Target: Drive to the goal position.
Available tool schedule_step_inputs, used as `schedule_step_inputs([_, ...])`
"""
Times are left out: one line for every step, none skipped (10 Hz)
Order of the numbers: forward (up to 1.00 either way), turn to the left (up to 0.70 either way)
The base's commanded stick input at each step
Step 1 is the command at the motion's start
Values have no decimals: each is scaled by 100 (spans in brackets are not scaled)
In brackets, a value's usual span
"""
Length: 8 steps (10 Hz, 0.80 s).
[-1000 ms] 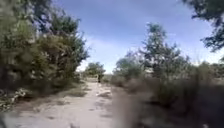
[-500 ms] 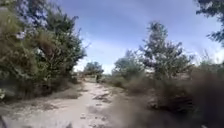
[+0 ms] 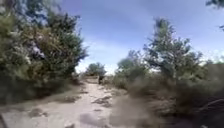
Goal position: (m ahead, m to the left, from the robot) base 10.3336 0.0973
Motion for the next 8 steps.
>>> schedule_step_inputs([70,0])
schedule_step_inputs([70,11])
schedule_step_inputs([70,35])
schedule_step_inputs([70,35])
schedule_step_inputs([70,0])
schedule_step_inputs([70,0])
schedule_step_inputs([70,0])
schedule_step_inputs([70,0])
